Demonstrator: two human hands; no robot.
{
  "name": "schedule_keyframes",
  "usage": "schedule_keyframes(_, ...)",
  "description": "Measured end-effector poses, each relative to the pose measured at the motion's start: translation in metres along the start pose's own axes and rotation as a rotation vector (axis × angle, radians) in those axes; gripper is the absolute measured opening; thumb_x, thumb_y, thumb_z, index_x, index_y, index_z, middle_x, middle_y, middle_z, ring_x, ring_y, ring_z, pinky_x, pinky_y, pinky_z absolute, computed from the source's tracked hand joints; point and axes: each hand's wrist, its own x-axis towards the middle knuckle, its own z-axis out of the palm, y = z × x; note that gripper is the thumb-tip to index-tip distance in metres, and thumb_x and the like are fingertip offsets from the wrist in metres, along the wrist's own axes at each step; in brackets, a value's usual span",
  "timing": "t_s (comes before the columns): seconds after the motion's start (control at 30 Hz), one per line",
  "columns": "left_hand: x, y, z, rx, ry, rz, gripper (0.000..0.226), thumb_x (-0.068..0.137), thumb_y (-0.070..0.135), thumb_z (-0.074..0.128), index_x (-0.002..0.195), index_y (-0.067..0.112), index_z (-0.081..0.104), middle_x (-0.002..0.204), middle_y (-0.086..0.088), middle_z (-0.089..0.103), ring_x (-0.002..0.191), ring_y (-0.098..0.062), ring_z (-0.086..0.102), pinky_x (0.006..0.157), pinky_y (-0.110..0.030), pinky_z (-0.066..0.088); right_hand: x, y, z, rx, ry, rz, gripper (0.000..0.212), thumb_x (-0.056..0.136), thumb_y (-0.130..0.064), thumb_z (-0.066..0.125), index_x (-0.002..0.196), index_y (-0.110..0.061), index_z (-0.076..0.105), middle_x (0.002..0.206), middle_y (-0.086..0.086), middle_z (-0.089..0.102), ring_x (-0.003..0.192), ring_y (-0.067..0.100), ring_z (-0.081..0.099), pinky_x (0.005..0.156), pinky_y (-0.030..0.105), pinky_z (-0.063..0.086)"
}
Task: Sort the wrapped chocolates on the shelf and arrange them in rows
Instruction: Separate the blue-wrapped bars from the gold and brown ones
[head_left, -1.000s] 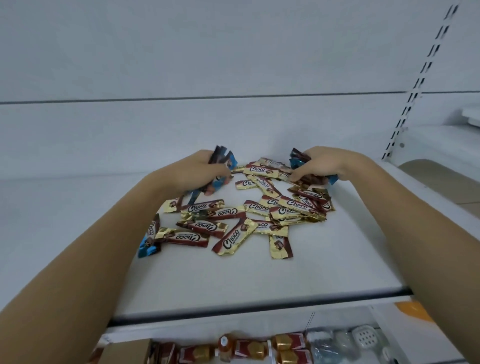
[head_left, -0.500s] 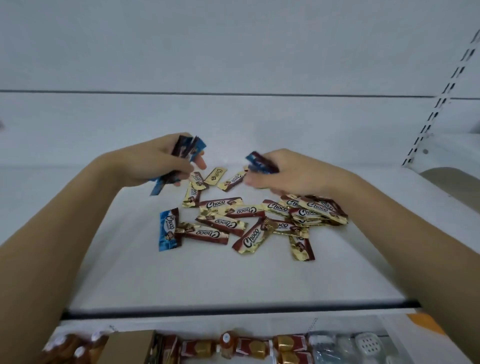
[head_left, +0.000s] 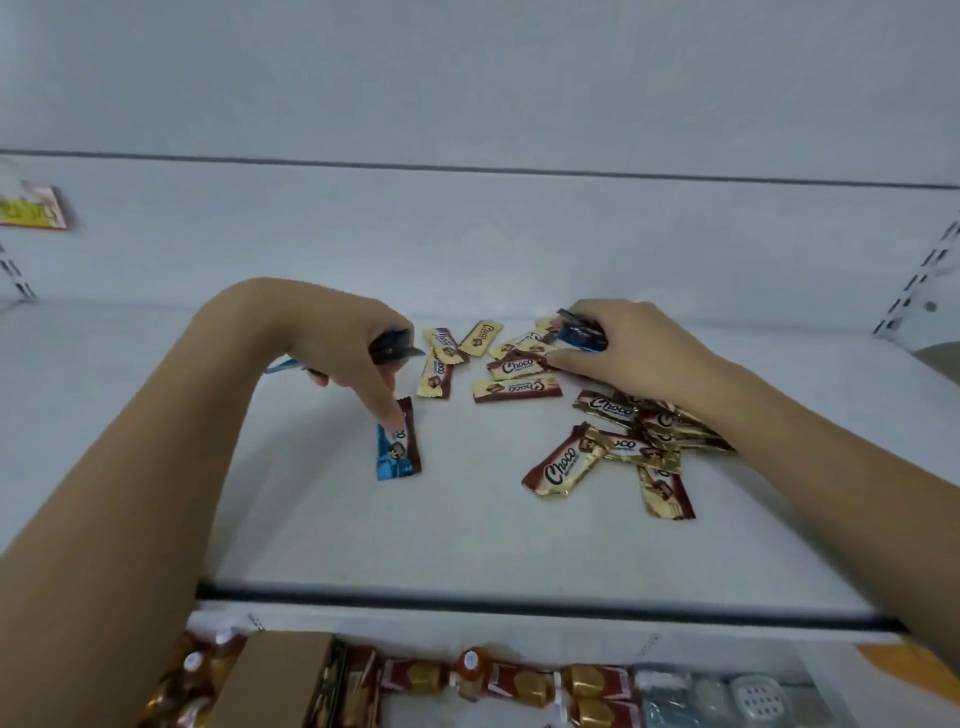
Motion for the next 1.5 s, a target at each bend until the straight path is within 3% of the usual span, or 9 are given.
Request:
schedule_keyframes(0.1,0.005,0.004,0.006,-0.004,-0.012,0.022,0.033,0.075,0.025,0.076,0.071,0.031,0.044,0.094,-0.002,0.064,0.059,-0.005,0.051,0.048,-0.013,0.041,-0.005,-0.016,-0.005,0.157,-0.072,-0.126,0.035,0.08,-0.049,0.061,0.106,-0.026,0.062,0.095,-0.008,0.064,0.086,0.011,0.059,0.077,0.025,0.047)
schedule_keyframes(0.23,0.011,0.009,0.012,-0.023,-0.017,0.045,0.029,0.077,0.032,0.073,0.069,0.031,0.045,0.074,0.008,0.06,0.054,-0.002,0.051,0.043,-0.009,0.039,-0.009,-0.033,0.0,0.038,-0.266,-0.238,0.026,0.083,-0.044,0.06,0.095,-0.022,0.062,0.083,-0.007,0.061,0.075,0.009,0.054,0.066,0.025,0.04)
schedule_keyframes(0.4,0.02,0.022,0.024,-0.053,0.015,0.08,0.029,0.081,0.043,0.064,0.068,0.024,0.047,0.058,0.009,0.056,0.046,-0.003,0.049,0.042,-0.012,0.04,-0.002,-0.009,-0.003,-0.075,-0.206,-0.104,0.023,0.087,-0.036,0.057,0.099,-0.017,0.062,0.085,-0.001,0.06,0.076,0.016,0.054,0.065,0.029,0.04)
schedule_keyframes(0.7,0.014,0.028,0.021,0.004,0.196,0.235,0.046,0.066,0.052,0.072,0.095,0.018,0.064,0.09,-0.003,0.062,0.078,-0.019,0.053,0.068,-0.031,0.04,0.0,0.007,-0.013,0.061,-0.194,-0.001,0.021,0.088,-0.029,0.057,0.103,-0.023,0.045,0.08,-0.012,0.049,0.069,0.0,0.045,0.056,0.018,0.032)
schedule_keyframes(0.87,0.022,0.037,0.034,0.1,0.225,0.26,0.046,0.075,0.047,0.068,0.111,0.019,0.063,0.1,-0.009,0.057,0.092,-0.022,0.052,0.076,-0.029,0.039,-0.001,0.006,-0.014,0.154,-0.199,0.051,0.021,0.091,-0.024,0.052,0.106,-0.018,0.039,0.078,-0.004,0.048,0.064,0.011,0.044,0.054,0.026,0.03)
schedule_keyframes(1.03,0.024,0.041,0.038,0.124,0.236,0.241,0.04,0.078,0.046,0.066,0.096,0.011,0.058,0.094,-0.006,0.057,0.082,-0.021,0.05,0.068,-0.028,0.039,-0.002,0.003,-0.019,0.58,-0.07,0.109,0.017,0.094,-0.016,0.047,0.109,-0.013,0.05,0.085,0.003,0.056,0.067,0.015,0.051,0.068,0.029,0.043)
schedule_keyframes(1.17,0.016,0.046,0.037,0.031,0.335,0.223,0.031,0.079,0.038,0.068,0.091,0.015,0.053,0.085,-0.001,0.056,0.074,-0.017,0.047,0.06,-0.022,0.034,0.003,0.004,-0.015,1.025,0.008,0.235,0.018,0.094,-0.009,0.045,0.109,-0.011,0.054,0.095,0.006,0.057,0.068,0.012,0.056,0.064,0.025,0.049)
schedule_keyframes(1.33,-0.021,0.043,0.048,-0.469,0.756,0.154,0.025,0.091,0.028,0.055,0.089,0.004,0.053,0.069,-0.001,0.049,0.061,-0.015,0.043,0.058,-0.026,0.035,0.005,0.0,-0.015,1.145,0.187,0.304,0.039,0.095,-0.008,0.039,0.132,-0.018,0.033,0.092,0.004,0.058,0.056,0.011,0.049,0.053,0.024,0.046)
schedule_keyframes(1.5,-0.1,0.057,0.087,-1.162,1.058,0.104,0.017,0.096,0.02,0.047,0.085,0.007,0.053,0.053,0.007,0.046,0.047,-0.008,0.039,0.049,-0.021,0.034,-0.024,-0.04,-0.043,1.155,0.287,0.034,0.041,0.089,-0.001,0.035,0.122,-0.026,0.039,0.086,0.004,0.055,0.047,0.011,0.037,0.045,0.023,0.034)
